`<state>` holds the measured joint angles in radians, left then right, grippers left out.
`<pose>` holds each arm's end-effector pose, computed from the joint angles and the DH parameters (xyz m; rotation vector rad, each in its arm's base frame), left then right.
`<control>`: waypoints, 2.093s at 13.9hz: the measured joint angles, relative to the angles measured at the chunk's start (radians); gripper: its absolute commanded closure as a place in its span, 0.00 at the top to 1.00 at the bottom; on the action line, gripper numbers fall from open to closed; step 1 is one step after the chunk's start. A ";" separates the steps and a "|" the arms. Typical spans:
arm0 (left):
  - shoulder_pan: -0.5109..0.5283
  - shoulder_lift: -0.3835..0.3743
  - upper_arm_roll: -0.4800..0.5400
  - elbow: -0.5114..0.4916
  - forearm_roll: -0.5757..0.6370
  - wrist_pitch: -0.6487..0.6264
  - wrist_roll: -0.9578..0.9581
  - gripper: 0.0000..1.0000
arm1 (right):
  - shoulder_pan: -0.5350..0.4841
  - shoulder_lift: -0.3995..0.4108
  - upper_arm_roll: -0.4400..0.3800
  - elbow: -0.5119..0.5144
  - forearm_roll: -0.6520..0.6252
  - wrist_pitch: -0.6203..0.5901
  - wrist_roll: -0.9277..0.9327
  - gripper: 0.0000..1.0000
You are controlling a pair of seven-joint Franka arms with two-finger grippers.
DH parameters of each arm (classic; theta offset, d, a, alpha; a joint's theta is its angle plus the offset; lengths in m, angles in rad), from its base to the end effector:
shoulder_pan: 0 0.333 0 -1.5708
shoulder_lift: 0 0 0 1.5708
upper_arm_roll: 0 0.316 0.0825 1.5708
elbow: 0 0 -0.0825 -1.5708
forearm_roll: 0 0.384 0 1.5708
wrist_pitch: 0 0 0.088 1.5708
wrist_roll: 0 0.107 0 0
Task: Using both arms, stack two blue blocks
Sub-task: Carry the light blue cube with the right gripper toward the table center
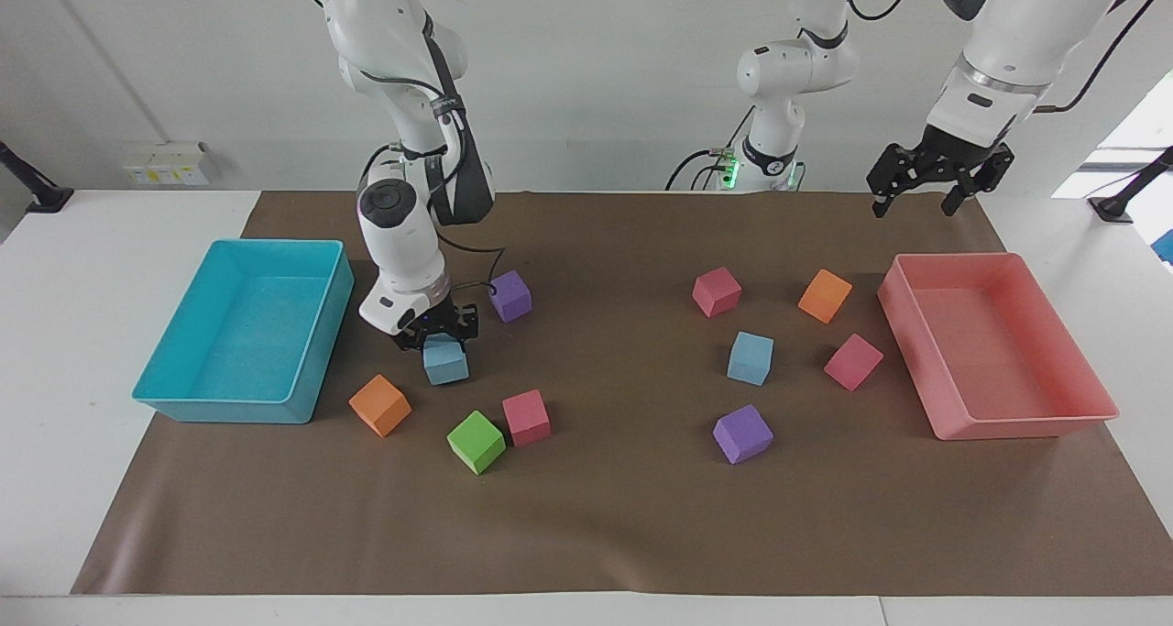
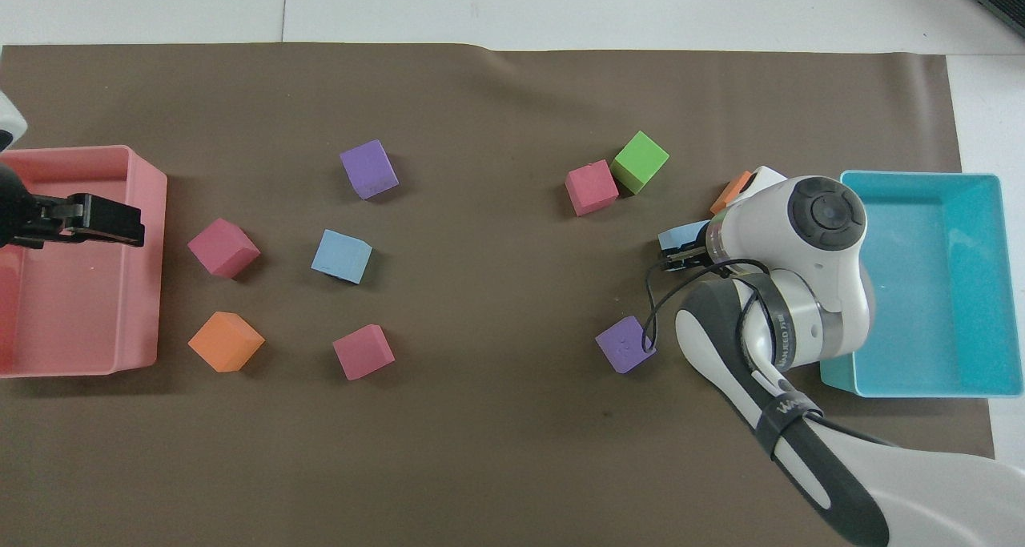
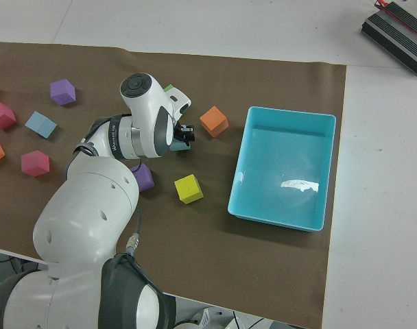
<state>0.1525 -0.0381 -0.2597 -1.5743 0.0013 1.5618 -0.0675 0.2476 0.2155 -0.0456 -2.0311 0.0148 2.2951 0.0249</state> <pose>0.5390 -0.0608 0.6422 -3.1318 0.0620 -0.0395 0.5802 0.1199 0.3457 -3.1224 -0.2642 -0.0756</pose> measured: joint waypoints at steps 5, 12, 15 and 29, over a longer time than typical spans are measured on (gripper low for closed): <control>0.000 0.000 0.000 0.000 0.000 0.000 0.000 1.00 | 0.068 -0.021 0.003 0.195 0.000 -0.228 0.164 0.00; 0.000 0.000 0.000 0.000 0.000 0.000 0.000 1.00 | 0.219 0.071 0.007 0.329 0.001 -0.257 0.390 0.00; 0.000 0.000 0.000 0.000 0.000 0.000 0.000 1.00 | 0.280 0.160 0.008 0.398 0.001 -0.256 0.488 0.00; 0.000 0.000 0.000 0.000 0.000 0.000 0.000 1.00 | 0.388 0.318 0.009 0.450 0.020 -0.127 0.566 0.00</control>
<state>0.1525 -0.0381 -0.2597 -1.5743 0.0013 1.5618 -0.0675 0.6353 0.5335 -0.0367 -1.5812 0.0347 2.1677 0.5909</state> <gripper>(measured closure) 0.000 0.414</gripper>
